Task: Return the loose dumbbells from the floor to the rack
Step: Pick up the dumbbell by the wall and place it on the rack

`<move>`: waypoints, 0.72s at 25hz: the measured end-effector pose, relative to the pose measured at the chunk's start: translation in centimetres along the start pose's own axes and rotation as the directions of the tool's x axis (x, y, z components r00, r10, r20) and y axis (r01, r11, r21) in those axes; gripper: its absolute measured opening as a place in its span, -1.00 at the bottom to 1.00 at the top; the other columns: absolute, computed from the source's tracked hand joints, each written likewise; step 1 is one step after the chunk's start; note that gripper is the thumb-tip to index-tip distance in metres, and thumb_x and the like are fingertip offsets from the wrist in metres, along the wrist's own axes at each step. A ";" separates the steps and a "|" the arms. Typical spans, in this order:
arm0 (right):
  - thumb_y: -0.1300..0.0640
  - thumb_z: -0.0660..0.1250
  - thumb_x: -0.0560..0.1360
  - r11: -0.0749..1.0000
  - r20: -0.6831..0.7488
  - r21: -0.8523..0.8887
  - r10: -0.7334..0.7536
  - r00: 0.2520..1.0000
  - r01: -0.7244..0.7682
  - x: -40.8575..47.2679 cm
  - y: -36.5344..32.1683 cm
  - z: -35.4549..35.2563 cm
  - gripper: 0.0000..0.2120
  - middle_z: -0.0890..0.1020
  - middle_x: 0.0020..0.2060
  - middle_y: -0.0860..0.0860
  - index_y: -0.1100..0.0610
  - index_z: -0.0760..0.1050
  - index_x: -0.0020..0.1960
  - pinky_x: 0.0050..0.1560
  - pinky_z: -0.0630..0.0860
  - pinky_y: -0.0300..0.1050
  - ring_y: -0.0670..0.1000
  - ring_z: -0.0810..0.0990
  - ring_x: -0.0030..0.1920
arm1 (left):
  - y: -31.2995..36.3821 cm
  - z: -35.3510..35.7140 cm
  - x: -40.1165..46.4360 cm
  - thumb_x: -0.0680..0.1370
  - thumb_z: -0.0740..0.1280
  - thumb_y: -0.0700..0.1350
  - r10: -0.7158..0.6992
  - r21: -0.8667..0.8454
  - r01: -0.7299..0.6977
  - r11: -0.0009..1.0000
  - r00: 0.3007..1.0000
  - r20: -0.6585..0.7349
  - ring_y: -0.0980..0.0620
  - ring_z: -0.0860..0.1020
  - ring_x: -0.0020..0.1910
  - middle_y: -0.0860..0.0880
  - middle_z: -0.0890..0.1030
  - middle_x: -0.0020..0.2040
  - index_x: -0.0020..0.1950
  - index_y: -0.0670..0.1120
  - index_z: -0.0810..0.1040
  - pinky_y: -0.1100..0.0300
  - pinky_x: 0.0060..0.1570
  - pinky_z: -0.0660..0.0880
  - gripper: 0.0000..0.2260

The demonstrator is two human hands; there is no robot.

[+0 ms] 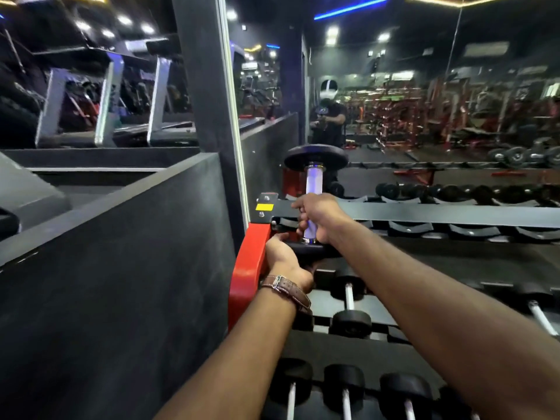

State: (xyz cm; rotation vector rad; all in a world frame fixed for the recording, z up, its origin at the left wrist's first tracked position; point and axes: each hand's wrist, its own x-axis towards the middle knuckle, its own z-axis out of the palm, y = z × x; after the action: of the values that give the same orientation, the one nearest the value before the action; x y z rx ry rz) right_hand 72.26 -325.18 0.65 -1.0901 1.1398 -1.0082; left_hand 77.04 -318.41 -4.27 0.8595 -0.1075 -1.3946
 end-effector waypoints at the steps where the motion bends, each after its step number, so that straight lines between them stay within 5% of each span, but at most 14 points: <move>1: 0.28 0.25 0.53 1.000 -0.015 0.006 -0.001 1.000 0.001 2.9 -0.4 0.3 -0.74 0.27 -0.59 0.01 0.13 0.30 -0.31 -0.47 0.34 -0.20 -0.04 0.22 -0.70 | 0.8 0.9 2.7 0.53 0.14 -0.05 -0.010 0.000 0.010 1.000 1.000 -0.001 -0.18 0.59 0.11 -0.17 0.64 0.03 -0.12 -0.09 0.59 -0.08 0.29 0.47 -0.75; 4: 0.29 0.28 0.51 0.999 0.007 0.033 0.021 1.000 -0.021 11.6 -1.2 0.8 -0.72 0.27 -0.64 0.00 0.13 0.28 -0.32 -0.42 0.31 -0.19 -0.04 0.21 -0.69 | 2.6 3.6 10.8 0.51 0.15 -0.05 -0.005 0.068 0.006 0.998 1.000 -0.028 -0.19 0.61 0.03 -0.14 0.66 0.04 -0.11 -0.04 0.58 -0.09 0.18 0.50 -0.79; 8: 0.30 0.27 0.51 0.998 0.026 0.048 0.040 0.999 -0.041 23.3 -1.3 1.1 -0.71 0.25 -0.66 0.00 0.12 0.26 -0.32 -0.41 0.29 -0.18 -0.03 0.22 -0.68 | 4.2 6.7 21.3 0.53 0.16 -0.09 -0.019 0.067 0.023 0.998 0.998 -0.058 -0.17 0.56 -0.23 -0.16 0.61 -0.19 -0.18 -0.10 0.52 -0.13 0.03 0.54 -0.81; 11: 0.31 0.29 0.51 0.994 0.011 0.056 0.095 0.995 -0.095 32.9 -0.6 0.9 -0.69 0.25 -0.64 0.02 0.13 0.26 -0.33 -0.41 0.28 -0.17 -0.04 0.23 -0.70 | 4.8 9.0 29.9 0.50 0.18 -0.10 -0.014 0.069 0.023 0.997 0.992 -0.126 -0.18 0.57 -0.20 -0.19 0.61 -0.15 -0.16 -0.12 0.53 -0.20 0.08 0.53 -0.83; 15: 0.29 0.27 0.56 0.977 0.004 0.036 0.211 0.978 -0.211 43.9 1.8 0.5 -0.73 0.26 -0.58 0.04 0.15 0.29 -0.28 -0.46 0.31 -0.21 -0.03 0.25 -0.69 | 4.3 10.7 40.5 0.38 0.24 -0.06 -0.039 0.096 0.066 0.993 0.966 -0.256 -0.25 0.63 0.10 -0.20 0.66 0.13 0.09 -0.13 0.58 -0.39 0.14 0.46 -0.67; 18: 0.30 0.25 0.59 0.962 0.020 -0.010 0.273 0.962 -0.273 50.8 4.1 0.4 -0.76 0.28 -0.57 0.03 0.17 0.34 -0.24 -0.55 0.32 -0.25 -0.05 0.28 -0.65 | 3.6 11.2 46.4 0.49 0.19 -0.08 -0.061 0.041 0.073 0.996 0.966 -0.252 -0.15 0.64 -0.10 -0.16 0.67 -0.04 -0.04 -0.11 0.57 -0.21 0.20 0.49 -0.80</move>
State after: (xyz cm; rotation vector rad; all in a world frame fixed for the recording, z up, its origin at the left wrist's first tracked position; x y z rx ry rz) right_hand 80.16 -373.83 -12.18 -0.9165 1.2391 -0.7742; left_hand 84.29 -364.83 -13.40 1.0830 0.0812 -1.3389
